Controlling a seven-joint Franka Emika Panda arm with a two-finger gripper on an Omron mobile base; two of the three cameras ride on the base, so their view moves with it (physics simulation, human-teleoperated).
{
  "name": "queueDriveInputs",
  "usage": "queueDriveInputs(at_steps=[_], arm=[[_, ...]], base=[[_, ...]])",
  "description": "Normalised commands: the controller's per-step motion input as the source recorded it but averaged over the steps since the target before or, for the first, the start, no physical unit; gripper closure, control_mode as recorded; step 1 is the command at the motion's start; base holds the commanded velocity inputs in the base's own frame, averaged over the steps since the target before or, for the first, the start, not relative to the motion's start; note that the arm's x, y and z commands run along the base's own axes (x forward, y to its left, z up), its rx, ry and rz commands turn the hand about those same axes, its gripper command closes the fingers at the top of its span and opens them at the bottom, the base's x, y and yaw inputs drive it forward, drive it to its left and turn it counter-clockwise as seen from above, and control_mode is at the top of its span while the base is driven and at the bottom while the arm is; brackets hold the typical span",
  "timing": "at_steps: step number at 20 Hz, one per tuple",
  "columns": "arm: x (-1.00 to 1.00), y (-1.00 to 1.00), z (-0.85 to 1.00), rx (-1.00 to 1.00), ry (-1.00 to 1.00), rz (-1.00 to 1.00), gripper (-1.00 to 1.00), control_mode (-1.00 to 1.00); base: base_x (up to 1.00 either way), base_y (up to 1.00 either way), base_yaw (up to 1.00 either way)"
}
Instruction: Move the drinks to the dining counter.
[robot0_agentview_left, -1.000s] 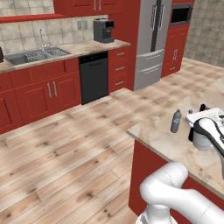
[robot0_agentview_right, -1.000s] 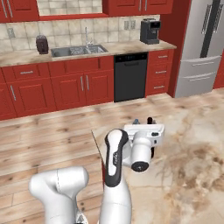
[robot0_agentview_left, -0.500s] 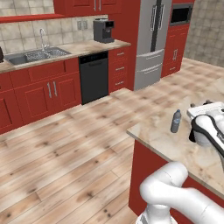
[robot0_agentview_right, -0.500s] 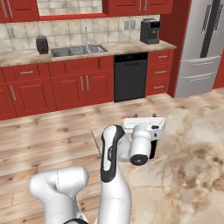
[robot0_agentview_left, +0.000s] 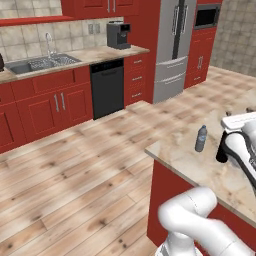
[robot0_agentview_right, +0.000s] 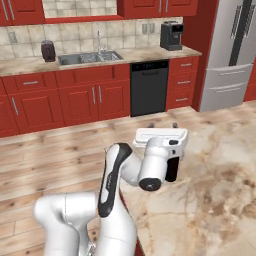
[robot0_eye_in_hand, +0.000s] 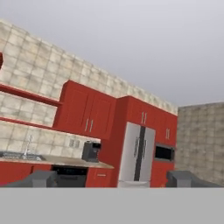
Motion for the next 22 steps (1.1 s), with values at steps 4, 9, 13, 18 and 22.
queueDriveInputs(at_steps=[4,9,13,18,22], arm=[[-1.0,0.0,0.67,-0.03,0.01,0.0,-1.0,-1.0],[-1.0,0.01,0.85,-0.1,0.21,0.0,-1.0,-1.0],[-0.96,0.14,0.53,-0.15,0.41,0.0,-1.0,-1.0],[-0.66,0.65,0.01,-0.18,0.47,0.08,-1.0,-1.0],[-0.32,1.0,-0.43,-0.18,0.26,0.2,-1.0,-1.0]], base=[[0.0,0.0,0.0],[0.0,0.0,0.0],[0.0,0.0,0.0],[0.0,0.0,0.0],[0.0,0.0,0.0]])
